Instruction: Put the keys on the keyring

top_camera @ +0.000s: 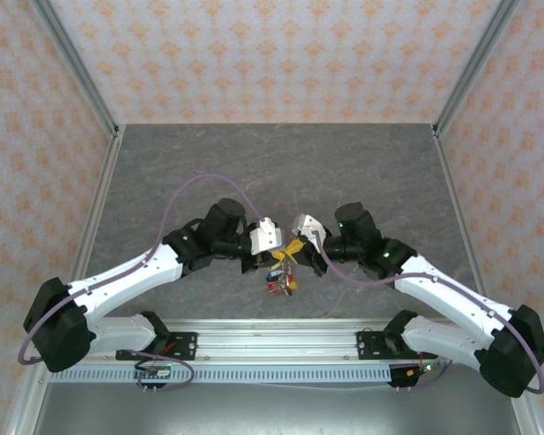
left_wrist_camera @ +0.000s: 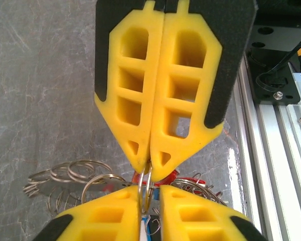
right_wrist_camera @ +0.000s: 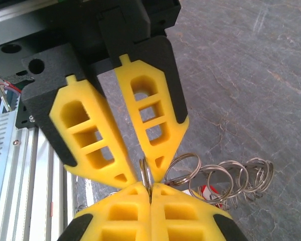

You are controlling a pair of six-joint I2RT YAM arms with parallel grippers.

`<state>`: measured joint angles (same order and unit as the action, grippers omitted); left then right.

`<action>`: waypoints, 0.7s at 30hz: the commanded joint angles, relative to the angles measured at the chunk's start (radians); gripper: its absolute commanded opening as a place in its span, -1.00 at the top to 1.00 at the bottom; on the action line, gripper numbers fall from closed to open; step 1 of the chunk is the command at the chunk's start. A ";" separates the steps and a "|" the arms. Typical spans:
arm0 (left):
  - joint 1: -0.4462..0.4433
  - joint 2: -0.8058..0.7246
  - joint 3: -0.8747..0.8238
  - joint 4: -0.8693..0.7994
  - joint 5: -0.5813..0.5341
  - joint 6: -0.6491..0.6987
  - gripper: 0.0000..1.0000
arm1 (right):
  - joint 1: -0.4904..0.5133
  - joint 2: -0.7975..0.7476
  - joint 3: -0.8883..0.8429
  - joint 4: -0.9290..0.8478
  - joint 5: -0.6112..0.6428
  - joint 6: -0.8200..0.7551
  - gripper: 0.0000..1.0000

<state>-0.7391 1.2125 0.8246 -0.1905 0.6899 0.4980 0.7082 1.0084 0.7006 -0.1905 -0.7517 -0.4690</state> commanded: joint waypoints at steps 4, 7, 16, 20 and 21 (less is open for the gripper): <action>-0.009 0.004 0.032 0.039 -0.038 0.000 1.00 | 0.008 -0.003 0.057 0.030 0.006 -0.015 0.88; -0.009 -0.009 0.017 0.069 -0.047 -0.018 1.00 | 0.008 -0.010 0.055 -0.005 0.025 -0.025 0.80; -0.002 -0.047 -0.059 0.241 0.066 -0.090 1.00 | -0.019 -0.027 -0.034 0.088 -0.020 0.029 0.70; 0.003 -0.058 -0.077 0.267 0.087 -0.096 1.00 | -0.028 -0.027 -0.064 0.143 -0.035 0.059 0.71; 0.007 -0.062 -0.078 0.270 0.088 -0.097 1.00 | -0.031 -0.027 -0.068 0.144 -0.034 0.057 0.71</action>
<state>-0.7368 1.1973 0.7490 -0.0364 0.7071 0.4187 0.6884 0.9936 0.6529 -0.1154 -0.7689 -0.4366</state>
